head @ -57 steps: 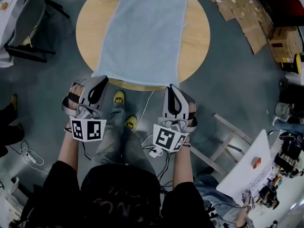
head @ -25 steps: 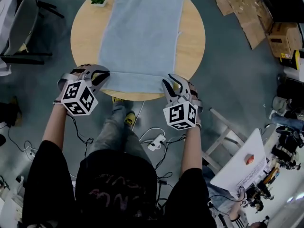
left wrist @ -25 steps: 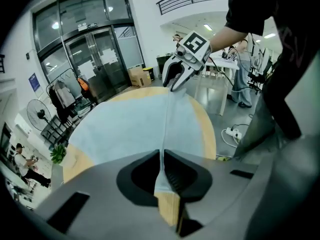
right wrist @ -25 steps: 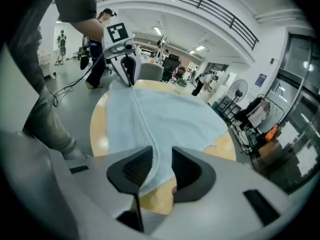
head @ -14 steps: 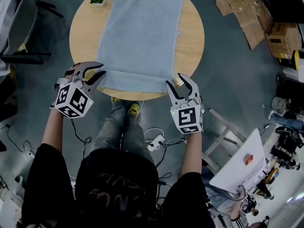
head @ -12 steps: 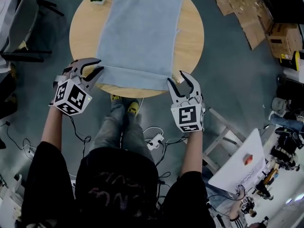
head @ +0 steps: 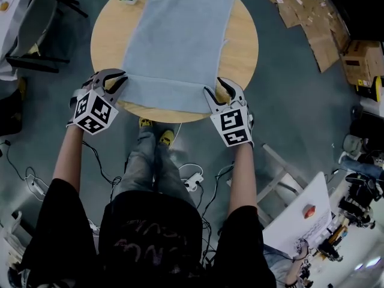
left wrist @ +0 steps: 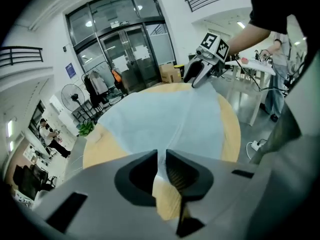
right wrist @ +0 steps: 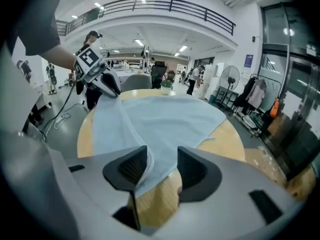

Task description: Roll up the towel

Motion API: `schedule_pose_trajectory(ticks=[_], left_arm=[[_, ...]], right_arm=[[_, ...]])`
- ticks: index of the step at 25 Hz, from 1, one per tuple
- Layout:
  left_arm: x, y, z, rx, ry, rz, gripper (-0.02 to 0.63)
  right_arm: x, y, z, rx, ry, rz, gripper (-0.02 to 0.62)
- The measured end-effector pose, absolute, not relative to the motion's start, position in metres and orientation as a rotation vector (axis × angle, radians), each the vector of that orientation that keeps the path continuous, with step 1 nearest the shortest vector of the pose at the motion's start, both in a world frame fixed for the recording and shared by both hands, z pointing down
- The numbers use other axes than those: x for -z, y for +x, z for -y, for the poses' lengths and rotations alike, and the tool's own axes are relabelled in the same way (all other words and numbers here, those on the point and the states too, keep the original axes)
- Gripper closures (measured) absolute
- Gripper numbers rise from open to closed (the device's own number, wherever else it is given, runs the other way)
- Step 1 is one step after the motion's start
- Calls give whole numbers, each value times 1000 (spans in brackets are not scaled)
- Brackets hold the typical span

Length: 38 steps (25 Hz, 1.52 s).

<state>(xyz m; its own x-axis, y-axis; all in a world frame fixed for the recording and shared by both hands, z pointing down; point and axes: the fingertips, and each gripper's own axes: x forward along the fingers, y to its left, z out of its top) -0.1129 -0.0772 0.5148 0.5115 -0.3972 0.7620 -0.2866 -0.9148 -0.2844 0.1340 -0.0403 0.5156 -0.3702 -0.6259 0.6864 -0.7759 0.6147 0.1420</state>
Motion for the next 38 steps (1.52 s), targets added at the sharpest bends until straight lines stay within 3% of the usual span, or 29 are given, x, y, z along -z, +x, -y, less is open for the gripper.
schedule_pose_trajectory(ticks=[6,15,26,32,35,38], left_arm=[[-539,-113,78,1441,-2571,-528,537],[-516,-123,81,1293,-2962,-515,521],[-486,-122,87,1054,-3397,-565,520],[-473,-144,115,974,-3232,-842,520],[-463,-136,74,1099,-2984,-612,526],[-482,-121,18,1283,-2668,-326,520]], right_arm=[[-544,139,42,-189,1123,2062,397],[-514,156,33,-597,1204,2314,379],[-503,170,40,-1011,1320,2347,431],[-481,172,42,-602,1423,2322,431],[-468,133,11,-254,1160,2319,431],[-508,95,-34,-56,744,2188,416]])
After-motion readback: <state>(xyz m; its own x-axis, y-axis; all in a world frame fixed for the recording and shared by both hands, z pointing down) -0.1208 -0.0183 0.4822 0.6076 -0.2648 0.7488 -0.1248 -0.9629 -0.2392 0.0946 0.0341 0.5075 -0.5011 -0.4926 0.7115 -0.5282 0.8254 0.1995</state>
